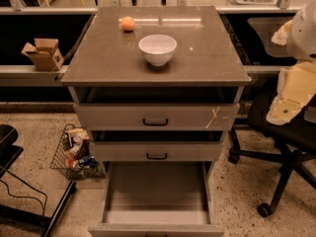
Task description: Place orange into bottom drawer
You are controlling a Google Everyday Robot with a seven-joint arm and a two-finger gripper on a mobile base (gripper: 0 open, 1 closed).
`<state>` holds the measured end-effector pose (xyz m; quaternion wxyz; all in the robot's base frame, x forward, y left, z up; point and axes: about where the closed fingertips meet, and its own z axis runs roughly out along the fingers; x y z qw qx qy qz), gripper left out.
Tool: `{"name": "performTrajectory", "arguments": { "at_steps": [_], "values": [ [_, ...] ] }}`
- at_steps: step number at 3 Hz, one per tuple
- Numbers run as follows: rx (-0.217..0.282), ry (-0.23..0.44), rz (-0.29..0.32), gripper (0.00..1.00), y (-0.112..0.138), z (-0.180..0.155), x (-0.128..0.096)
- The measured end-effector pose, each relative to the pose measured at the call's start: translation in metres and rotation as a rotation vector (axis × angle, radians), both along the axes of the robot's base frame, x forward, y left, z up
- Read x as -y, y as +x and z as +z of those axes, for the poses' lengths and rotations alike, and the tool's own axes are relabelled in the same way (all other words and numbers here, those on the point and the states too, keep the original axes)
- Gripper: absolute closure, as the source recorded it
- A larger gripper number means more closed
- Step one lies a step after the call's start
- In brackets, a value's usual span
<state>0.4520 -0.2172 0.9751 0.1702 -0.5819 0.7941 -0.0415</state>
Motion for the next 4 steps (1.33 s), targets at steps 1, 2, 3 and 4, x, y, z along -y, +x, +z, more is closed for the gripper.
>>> {"name": "performTrajectory", "arguments": {
  "at_steps": [1, 2, 3, 4],
  "values": [
    [0.064, 0.044, -0.018, 0.0, 0.012, 0.011, -0.001],
    [0.166, 0.184, -0.068, 0.0, 0.054, 0.034, -0.005],
    [0.236, 0.317, -0.104, 0.0, 0.106, 0.063, -0.019],
    [0.266, 0.471, -0.138, 0.0, 0.166, 0.088, -0.053]
  ]
}}
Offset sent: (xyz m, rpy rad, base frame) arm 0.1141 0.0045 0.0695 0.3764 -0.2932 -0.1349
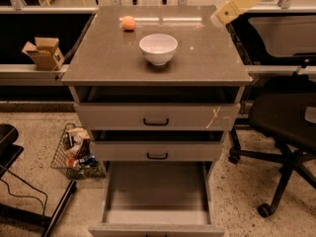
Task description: Place orange into bottom drawer
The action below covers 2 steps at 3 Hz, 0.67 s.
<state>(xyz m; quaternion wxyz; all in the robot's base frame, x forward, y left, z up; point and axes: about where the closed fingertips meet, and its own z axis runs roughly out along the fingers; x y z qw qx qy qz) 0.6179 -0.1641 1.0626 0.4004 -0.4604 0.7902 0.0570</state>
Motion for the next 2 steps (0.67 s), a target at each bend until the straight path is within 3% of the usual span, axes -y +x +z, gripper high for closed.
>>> {"name": "performTrajectory", "arguments": {
  "at_steps": [1, 2],
  "values": [
    [0.023, 0.105, 0.008, 0.0, 0.048, 0.014, -0.05],
    [0.034, 0.143, -0.047, 0.0, 0.087, 0.022, -0.098]
  ]
}}
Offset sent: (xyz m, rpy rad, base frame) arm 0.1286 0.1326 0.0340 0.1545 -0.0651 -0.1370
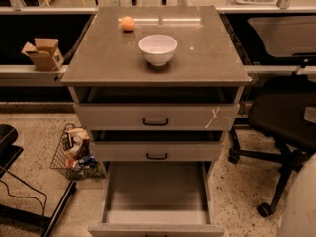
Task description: Place orange into bottom drawer
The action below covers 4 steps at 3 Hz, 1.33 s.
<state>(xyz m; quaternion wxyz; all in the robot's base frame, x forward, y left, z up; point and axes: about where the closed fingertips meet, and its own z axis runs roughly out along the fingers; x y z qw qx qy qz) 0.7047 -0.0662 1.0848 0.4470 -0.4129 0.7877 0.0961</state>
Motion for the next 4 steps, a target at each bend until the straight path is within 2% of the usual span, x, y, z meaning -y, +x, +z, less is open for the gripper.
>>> {"name": "performTrajectory", "arguments": {
  "at_steps": [1, 2, 3, 4],
  "values": [
    [0.0, 0.0, 0.0, 0.0, 0.0, 0.0, 0.0],
    [0.023, 0.024, 0.003, 0.0, 0.02, -0.005, -0.005],
    [0.062, 0.106, 0.0, 0.0, 0.064, -0.013, -0.012],
    [0.087, 0.147, -0.057, 0.0, 0.119, -0.026, -0.027]
  ]
}}
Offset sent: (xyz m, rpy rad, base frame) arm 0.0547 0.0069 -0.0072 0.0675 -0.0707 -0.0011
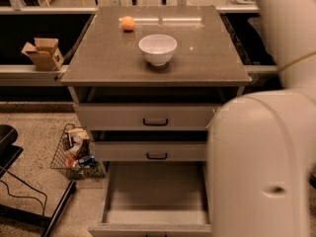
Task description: Place orange into bottom drawer
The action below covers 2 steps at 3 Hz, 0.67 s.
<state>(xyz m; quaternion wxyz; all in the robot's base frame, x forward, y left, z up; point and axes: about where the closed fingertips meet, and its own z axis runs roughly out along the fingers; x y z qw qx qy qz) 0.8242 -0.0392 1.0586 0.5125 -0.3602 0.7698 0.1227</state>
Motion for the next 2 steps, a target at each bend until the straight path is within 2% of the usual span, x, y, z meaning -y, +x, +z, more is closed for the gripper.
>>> {"name": "performTrajectory", "arguments": {
  "at_steps": [1, 2],
  "values": [
    [-0.012, -0.042, -0.094, 0.0, 0.044, -0.019, -0.021],
    [-0.045, -0.115, -0.152, 0.0, 0.068, -0.047, -0.046]
  ]
}}
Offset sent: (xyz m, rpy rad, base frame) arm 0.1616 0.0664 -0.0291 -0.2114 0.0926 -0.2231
